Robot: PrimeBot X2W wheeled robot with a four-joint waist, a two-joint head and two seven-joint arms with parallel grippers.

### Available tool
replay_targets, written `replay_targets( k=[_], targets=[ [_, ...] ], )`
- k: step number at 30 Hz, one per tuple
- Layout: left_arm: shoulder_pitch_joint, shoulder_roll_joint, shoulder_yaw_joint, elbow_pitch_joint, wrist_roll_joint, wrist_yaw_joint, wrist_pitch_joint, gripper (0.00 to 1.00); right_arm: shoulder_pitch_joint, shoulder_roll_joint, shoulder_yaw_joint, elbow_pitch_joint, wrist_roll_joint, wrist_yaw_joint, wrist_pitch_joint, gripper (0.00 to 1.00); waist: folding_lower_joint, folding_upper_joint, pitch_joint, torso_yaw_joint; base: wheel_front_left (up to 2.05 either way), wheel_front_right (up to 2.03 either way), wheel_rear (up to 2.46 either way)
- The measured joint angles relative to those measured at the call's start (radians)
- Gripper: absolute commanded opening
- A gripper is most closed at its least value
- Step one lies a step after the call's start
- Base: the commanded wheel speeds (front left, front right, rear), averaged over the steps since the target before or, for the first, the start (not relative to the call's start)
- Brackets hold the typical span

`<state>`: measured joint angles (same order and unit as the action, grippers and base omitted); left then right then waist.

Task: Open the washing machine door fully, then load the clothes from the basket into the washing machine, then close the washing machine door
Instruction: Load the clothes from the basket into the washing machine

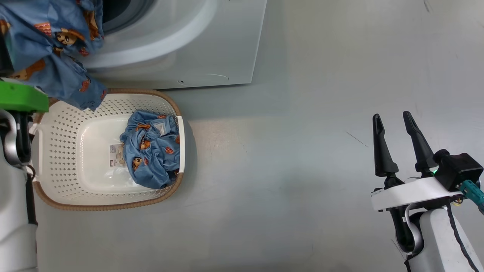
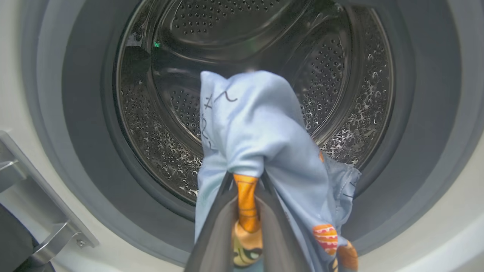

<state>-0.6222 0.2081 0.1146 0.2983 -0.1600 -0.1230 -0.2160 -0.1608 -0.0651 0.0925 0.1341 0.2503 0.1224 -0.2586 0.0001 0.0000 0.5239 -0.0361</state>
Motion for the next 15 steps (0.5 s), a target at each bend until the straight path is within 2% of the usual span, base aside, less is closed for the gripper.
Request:
replay_targets(
  k=[15],
  targets=[
    [-0.221, 0.066, -0.017, 0.093, -0.035, -0.001, 0.142, 0.00, -0.040, 0.002, 0.015, -0.016, 0.005, 0.000, 0.000, 1.00, 0.0000, 0.0000, 0.124, -0.030, 0.00, 0.00, 0.00]
  ],
)
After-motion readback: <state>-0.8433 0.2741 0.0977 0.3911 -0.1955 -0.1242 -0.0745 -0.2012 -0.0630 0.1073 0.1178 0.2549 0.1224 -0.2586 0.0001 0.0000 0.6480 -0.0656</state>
